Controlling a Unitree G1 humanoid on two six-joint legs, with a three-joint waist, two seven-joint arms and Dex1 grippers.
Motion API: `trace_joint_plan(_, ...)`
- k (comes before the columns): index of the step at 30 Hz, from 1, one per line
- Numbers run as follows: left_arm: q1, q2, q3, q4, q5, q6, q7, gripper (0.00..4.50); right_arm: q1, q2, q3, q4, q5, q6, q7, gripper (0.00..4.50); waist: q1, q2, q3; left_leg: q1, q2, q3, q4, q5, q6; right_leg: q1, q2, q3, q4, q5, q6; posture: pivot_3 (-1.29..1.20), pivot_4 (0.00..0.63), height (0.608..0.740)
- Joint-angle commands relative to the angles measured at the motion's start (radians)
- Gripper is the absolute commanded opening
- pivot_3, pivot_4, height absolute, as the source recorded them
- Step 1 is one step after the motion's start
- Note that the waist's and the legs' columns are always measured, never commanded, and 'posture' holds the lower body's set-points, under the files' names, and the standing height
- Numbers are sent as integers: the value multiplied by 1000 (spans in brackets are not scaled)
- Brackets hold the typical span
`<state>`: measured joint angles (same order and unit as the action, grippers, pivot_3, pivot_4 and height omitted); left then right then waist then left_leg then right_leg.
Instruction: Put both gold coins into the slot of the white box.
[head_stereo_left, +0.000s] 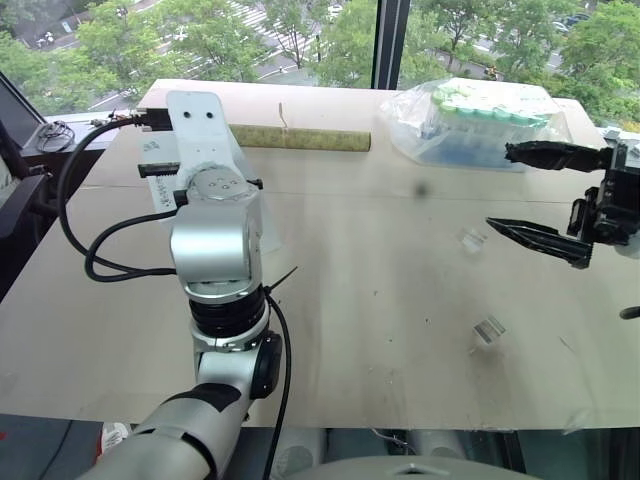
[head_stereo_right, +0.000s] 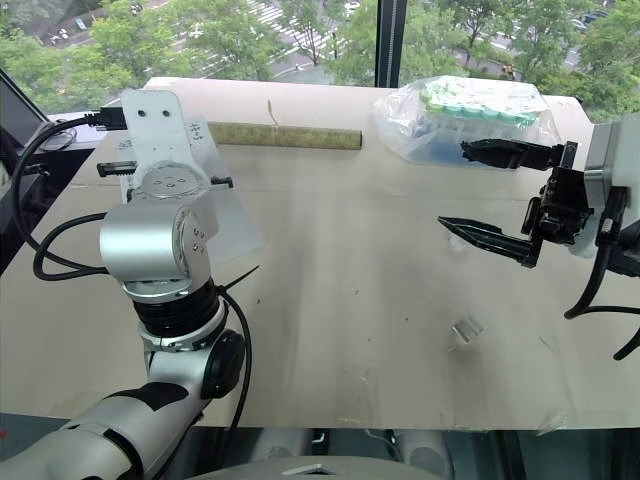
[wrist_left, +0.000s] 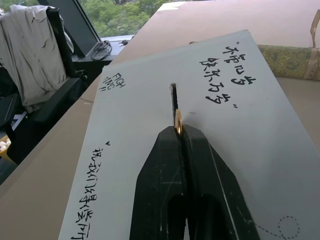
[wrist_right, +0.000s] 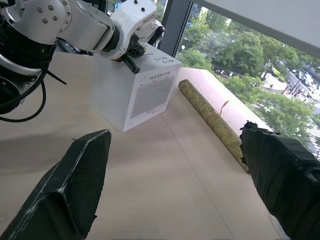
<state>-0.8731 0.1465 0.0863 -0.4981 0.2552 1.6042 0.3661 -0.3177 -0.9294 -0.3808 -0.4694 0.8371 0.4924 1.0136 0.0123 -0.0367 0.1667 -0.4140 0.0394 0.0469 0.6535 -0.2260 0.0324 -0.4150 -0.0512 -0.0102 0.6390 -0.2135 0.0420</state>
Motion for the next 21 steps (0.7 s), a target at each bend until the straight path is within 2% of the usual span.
trace_joint_plan(1,-8,-6,27,14,32,10,-4,0,-17,0,-2,-9,2,-11,-6,4423,0,0,0,0,0,0,0,0,0,0,0,0,0,0,0,0,150,740)
trace_joint_plan(8,-17,-47,73,25,58,10,-10,0,-17,-6,0,-12,-1,-11,-6,4423,0,0,0,0,0,0,0,0,0,0,0,0,0,0,0,0,150,740)
trace_joint_plan(12,-18,-47,75,14,59,7,-19,1287,-20,-6,2,-13,-1,-8,-9,4500,1,1,-1,0,0,0,0,0,0,0,0,0,1,0,0,0,150,740)
trace_joint_plan(17,-4,-34,66,-37,31,-42,-78,3625,-23,-8,3,-14,0,-6,-9,4500,3,1,-1,0,0,-1,2,0,0,0,0,0,2,0,0,0,150,740)
trace_joint_plan(21,41,-6,43,-120,-34,-113,-186,3625,-30,-8,2,-10,6,-4,-8,4500,2,1,-1,0,0,0,2,0,0,0,-1,0,2,0,0,0,150,740)
